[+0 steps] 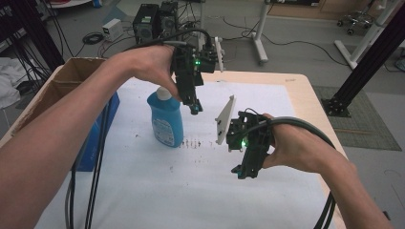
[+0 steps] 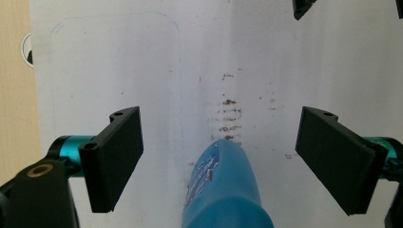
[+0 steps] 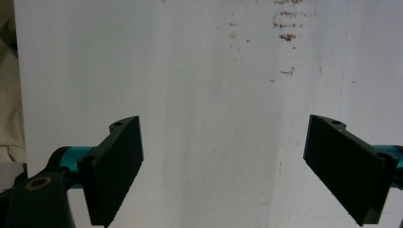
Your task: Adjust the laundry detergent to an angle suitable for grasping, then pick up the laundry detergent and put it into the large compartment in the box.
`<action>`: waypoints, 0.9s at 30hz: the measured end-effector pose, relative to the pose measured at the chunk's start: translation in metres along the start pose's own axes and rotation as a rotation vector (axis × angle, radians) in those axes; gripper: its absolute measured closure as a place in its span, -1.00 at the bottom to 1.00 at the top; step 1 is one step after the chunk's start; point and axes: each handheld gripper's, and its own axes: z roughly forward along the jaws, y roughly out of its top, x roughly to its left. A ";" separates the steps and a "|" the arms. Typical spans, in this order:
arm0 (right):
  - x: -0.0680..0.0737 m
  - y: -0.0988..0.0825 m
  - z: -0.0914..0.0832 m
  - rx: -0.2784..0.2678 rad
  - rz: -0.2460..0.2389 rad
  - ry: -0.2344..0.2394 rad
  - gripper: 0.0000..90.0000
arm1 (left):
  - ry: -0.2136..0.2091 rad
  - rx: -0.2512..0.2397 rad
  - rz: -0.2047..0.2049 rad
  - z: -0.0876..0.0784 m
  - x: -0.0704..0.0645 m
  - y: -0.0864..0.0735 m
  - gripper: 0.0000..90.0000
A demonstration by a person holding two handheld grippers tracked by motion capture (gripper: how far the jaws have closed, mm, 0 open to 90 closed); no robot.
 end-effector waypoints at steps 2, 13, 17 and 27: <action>0.001 0.000 -0.001 -0.004 -0.002 0.002 -0.73 | -0.004 0.007 0.004 0.001 -0.001 0.000 -0.64; 0.003 -0.002 -0.004 -0.010 0.000 -0.013 -0.73 | -0.011 0.018 0.021 0.002 -0.005 0.006 -0.64; 0.004 -0.002 -0.005 -0.011 -0.006 -0.011 -0.73 | -0.011 0.016 0.028 0.000 -0.007 0.006 -0.64; 0.006 -0.005 -0.007 -0.008 0.000 -0.016 -0.73 | -0.044 -0.002 0.079 -0.003 -0.004 -0.005 -0.64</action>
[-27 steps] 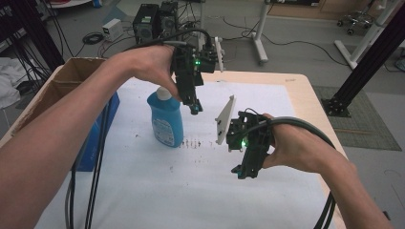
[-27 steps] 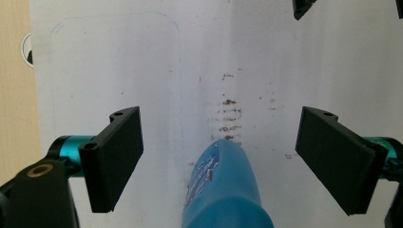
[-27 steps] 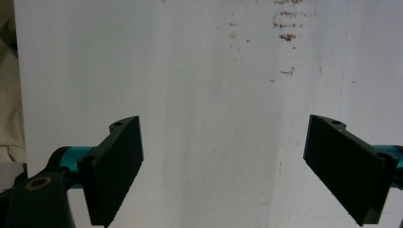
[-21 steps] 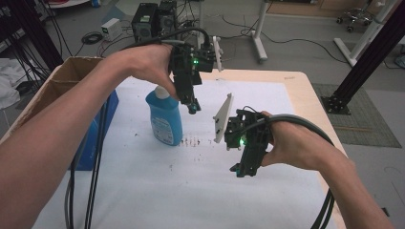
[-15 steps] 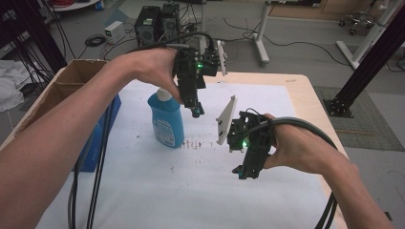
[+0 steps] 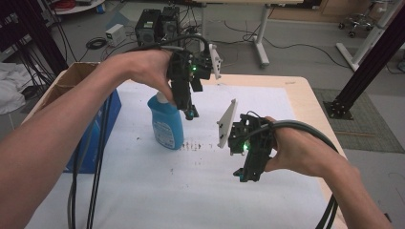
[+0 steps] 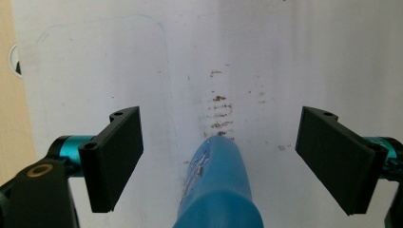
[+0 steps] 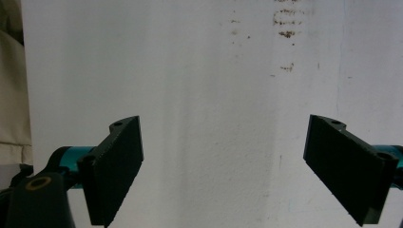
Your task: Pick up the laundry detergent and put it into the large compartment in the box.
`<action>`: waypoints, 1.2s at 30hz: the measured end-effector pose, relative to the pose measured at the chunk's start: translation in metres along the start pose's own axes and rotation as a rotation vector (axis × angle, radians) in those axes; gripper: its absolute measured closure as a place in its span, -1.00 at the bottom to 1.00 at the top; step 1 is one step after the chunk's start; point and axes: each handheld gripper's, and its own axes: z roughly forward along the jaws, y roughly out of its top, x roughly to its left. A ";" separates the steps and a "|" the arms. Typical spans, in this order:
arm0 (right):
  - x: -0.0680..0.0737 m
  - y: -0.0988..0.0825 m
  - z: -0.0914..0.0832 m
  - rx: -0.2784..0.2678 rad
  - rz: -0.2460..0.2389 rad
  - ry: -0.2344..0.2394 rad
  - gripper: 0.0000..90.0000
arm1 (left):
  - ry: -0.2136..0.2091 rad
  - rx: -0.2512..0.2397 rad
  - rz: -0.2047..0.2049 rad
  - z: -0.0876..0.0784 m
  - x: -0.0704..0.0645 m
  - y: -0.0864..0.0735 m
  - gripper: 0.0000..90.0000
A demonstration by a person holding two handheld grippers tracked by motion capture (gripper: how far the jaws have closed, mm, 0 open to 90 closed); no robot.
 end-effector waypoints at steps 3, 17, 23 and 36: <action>0.000 -0.002 -0.001 0.001 0.000 -0.007 -0.73 | 0.000 0.010 0.046 0.001 -0.002 -0.009 -0.64; 0.002 0.000 0.003 0.018 -0.003 -0.017 -0.73 | -0.007 0.004 0.158 -0.003 -0.001 -0.035 -0.64; 0.005 -0.004 0.004 0.026 -0.001 -0.016 -0.73 | -0.027 0.024 0.172 -0.001 0.003 -0.049 -0.64; 0.006 -0.007 0.005 0.030 -0.001 -0.019 -0.73 | -0.048 0.036 0.228 0.005 0.009 -0.061 -0.64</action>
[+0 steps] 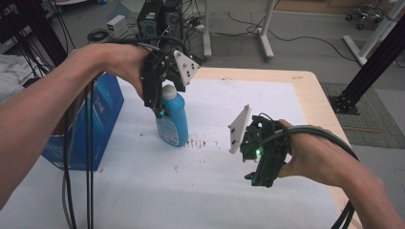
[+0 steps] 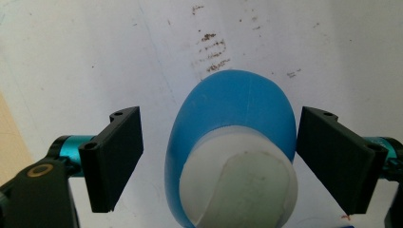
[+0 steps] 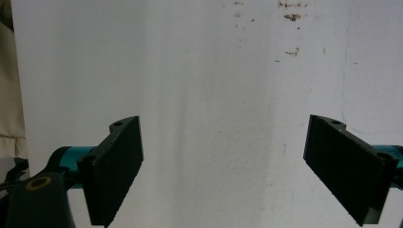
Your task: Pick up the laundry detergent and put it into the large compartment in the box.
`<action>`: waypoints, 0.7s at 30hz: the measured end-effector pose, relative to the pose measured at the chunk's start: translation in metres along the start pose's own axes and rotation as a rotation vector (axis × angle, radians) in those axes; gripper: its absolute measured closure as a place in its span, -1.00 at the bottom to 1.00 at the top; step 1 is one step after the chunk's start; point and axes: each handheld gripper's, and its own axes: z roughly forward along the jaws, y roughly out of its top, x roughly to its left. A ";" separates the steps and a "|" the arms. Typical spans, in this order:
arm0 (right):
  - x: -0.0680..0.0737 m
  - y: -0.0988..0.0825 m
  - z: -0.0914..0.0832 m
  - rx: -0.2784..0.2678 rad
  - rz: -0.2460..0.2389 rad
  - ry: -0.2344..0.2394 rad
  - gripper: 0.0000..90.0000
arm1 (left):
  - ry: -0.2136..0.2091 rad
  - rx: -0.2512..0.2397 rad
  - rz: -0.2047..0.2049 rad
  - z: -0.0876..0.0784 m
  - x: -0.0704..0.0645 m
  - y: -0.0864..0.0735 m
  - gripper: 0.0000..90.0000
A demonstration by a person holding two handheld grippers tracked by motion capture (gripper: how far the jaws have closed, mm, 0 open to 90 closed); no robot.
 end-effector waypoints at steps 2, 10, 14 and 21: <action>0.000 0.000 0.000 0.000 -0.005 0.001 -0.73 | 0.001 0.005 0.015 0.000 -0.001 -0.002 -0.61; -0.001 0.000 0.001 0.009 -0.018 -0.006 -0.73 | 0.004 0.032 0.041 0.002 -0.003 -0.003 -0.58; -0.001 0.001 0.002 0.013 -0.023 -0.005 -0.73 | 0.004 0.035 0.043 0.002 -0.003 -0.002 -0.57; -0.001 0.002 0.002 0.012 -0.024 -0.004 -0.73 | 0.004 0.049 0.047 0.002 -0.003 -0.003 -0.49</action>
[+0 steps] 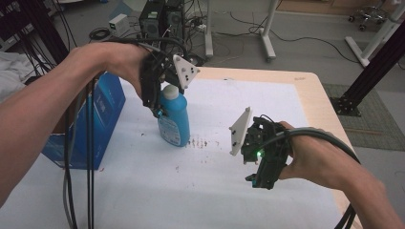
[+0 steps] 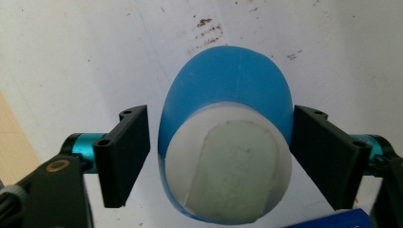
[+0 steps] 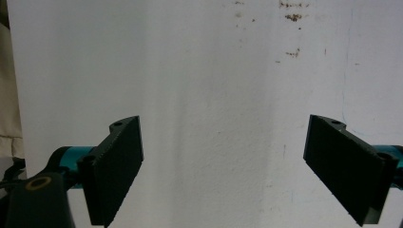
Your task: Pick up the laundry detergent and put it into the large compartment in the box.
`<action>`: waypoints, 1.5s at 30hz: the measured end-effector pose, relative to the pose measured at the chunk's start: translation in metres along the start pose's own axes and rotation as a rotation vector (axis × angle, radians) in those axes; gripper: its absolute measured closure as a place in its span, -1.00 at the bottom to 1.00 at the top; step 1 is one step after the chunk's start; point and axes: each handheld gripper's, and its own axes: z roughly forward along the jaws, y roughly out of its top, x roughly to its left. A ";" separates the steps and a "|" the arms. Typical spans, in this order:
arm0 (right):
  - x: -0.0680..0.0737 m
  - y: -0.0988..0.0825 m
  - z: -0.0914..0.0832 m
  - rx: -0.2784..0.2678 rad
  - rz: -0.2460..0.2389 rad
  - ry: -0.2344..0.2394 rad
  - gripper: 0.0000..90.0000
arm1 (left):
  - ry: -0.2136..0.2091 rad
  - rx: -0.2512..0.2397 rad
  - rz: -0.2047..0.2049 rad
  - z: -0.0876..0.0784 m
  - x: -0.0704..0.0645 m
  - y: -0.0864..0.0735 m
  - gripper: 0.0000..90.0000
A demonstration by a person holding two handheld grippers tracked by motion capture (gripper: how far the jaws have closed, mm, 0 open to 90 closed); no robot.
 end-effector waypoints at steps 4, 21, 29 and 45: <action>0.001 0.001 0.000 -0.004 0.020 0.003 -0.73 | -0.003 0.002 -0.002 0.000 0.000 -0.001 -0.45; -0.001 0.001 0.001 -0.004 0.014 0.008 -0.73 | -0.007 0.008 -0.001 0.001 0.000 -0.002 -0.37; -0.001 0.000 0.002 -0.004 0.022 0.009 -0.73 | -0.009 0.003 -0.002 0.000 0.001 -0.002 -0.31; -0.001 0.001 0.002 0.001 0.019 0.003 -0.73 | -0.011 0.006 -0.015 -0.001 0.001 -0.001 -0.19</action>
